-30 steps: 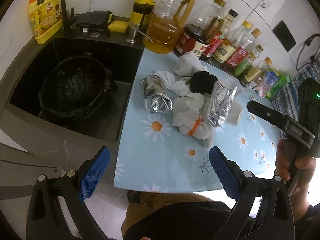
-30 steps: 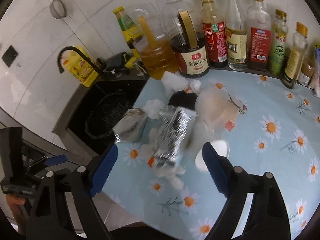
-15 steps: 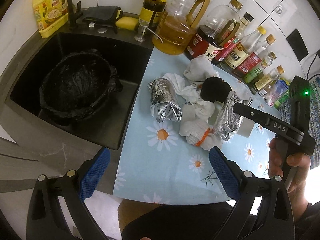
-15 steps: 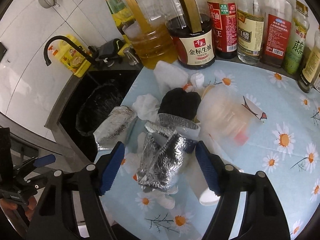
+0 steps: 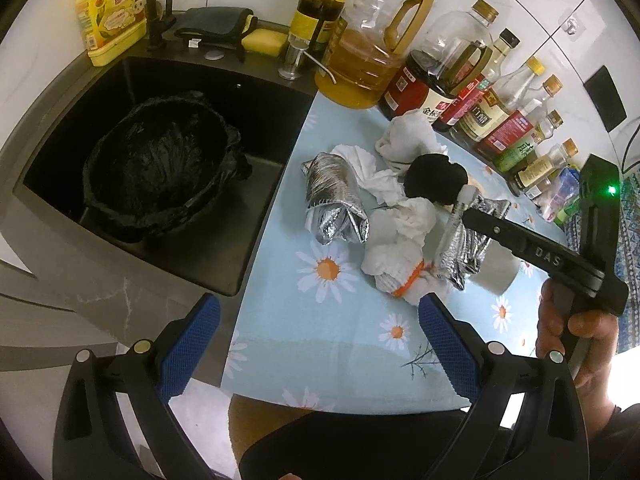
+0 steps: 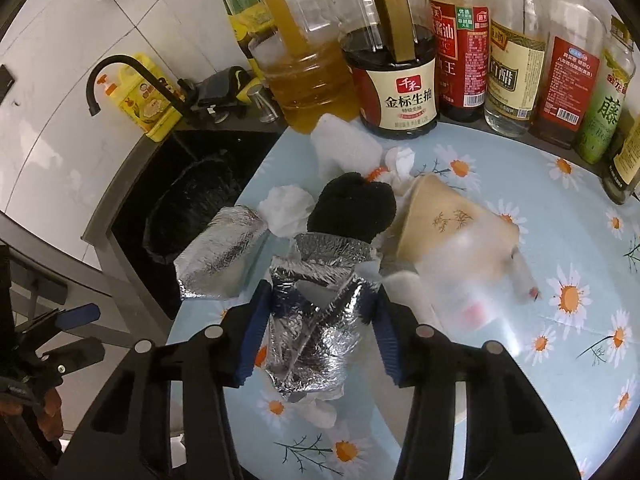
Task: Collect trash
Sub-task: 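Reach the right tool to the foil-wrapped bundle and close on it, then lift the foil bundle with the right tool while the left tool grasps a foil roll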
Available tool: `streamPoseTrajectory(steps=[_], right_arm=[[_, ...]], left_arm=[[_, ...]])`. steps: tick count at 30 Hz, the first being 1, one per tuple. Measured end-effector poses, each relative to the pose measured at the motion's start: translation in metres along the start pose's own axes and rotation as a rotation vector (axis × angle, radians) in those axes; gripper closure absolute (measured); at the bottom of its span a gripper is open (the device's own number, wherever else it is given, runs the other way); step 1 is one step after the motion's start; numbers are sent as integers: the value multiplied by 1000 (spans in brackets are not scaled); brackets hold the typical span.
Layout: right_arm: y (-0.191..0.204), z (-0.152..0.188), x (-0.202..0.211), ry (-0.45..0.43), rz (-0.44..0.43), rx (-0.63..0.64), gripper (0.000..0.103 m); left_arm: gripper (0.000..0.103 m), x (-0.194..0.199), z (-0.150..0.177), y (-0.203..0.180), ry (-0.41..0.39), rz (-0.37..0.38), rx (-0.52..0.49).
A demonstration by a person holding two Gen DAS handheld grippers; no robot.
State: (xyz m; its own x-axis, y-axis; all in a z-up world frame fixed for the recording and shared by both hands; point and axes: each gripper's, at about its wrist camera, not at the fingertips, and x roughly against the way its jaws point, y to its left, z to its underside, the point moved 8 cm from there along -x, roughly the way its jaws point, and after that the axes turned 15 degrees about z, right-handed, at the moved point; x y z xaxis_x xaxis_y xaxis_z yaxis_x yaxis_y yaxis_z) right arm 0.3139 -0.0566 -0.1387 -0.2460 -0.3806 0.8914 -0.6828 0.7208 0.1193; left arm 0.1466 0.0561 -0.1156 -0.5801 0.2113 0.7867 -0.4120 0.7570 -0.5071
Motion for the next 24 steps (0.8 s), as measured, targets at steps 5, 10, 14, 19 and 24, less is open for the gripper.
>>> streamPoseTrajectory(steps=[5, 10, 14, 19, 24], right_arm=[[-3, -3, 18, -39, -21, -12, 54], [-8, -6, 39, -87, -44, -27, 54], [-16, -4, 53, -118, -67, -50, 54], [-27, -3, 69, -161, -90, -71, 54], [-33, -4, 79, -205, -103, -59, 54]], left_arm=[[7, -5, -8, -5, 2, -3, -23], [7, -22, -22, -7, 20, 25, -25], [7, -40, -34, -7, 42, 21, -37], [8, -63, -48, -3, 71, 5, -46], [8, -83, -64, 3, 100, -31, -60]])
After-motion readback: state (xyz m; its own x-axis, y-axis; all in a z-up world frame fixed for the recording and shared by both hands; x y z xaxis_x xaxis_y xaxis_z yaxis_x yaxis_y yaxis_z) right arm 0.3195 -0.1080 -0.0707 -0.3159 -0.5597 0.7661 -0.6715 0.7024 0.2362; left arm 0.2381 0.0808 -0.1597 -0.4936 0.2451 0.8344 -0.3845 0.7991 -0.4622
